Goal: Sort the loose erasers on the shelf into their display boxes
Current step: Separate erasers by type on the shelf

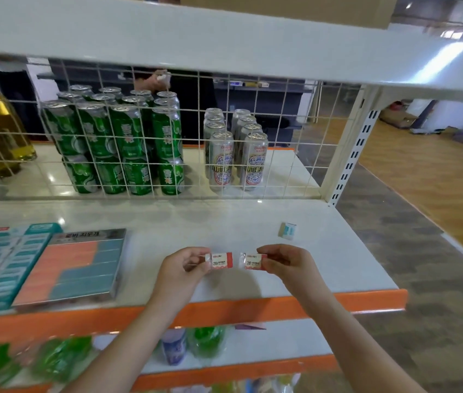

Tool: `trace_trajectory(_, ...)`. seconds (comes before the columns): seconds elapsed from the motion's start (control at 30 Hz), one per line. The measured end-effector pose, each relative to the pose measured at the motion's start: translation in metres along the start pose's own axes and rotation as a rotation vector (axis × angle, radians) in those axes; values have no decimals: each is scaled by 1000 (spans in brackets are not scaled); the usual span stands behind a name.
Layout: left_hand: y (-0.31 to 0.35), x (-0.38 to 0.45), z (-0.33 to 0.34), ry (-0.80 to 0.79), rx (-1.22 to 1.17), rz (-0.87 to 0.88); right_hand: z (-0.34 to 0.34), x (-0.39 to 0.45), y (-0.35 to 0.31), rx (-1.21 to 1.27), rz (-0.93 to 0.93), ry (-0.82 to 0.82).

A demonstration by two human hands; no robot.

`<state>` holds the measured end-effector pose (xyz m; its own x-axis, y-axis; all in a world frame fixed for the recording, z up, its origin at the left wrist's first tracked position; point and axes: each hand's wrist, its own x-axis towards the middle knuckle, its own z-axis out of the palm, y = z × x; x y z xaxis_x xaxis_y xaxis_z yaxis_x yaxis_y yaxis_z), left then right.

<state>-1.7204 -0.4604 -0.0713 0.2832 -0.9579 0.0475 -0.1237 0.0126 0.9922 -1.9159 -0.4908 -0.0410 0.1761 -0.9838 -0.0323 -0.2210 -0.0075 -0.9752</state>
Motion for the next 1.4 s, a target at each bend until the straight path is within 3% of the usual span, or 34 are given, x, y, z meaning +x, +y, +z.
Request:
trace_trajectory(0.43,5,-19,-66,92,99,1,63,4,-18,-61,-89,-114)
trace_trajectory(0.67,11,-22,-147,182,212,30,148,9,-43,-104,-118,-170)
trace_trajectory(1.17,-3,-23,-354,208,374,69,359,-7,-85,-112,-152,-208)
trace_trajectory(1.4,-30,-34,-419,354,454,65,430,-21,-95,-190,-148,-308)
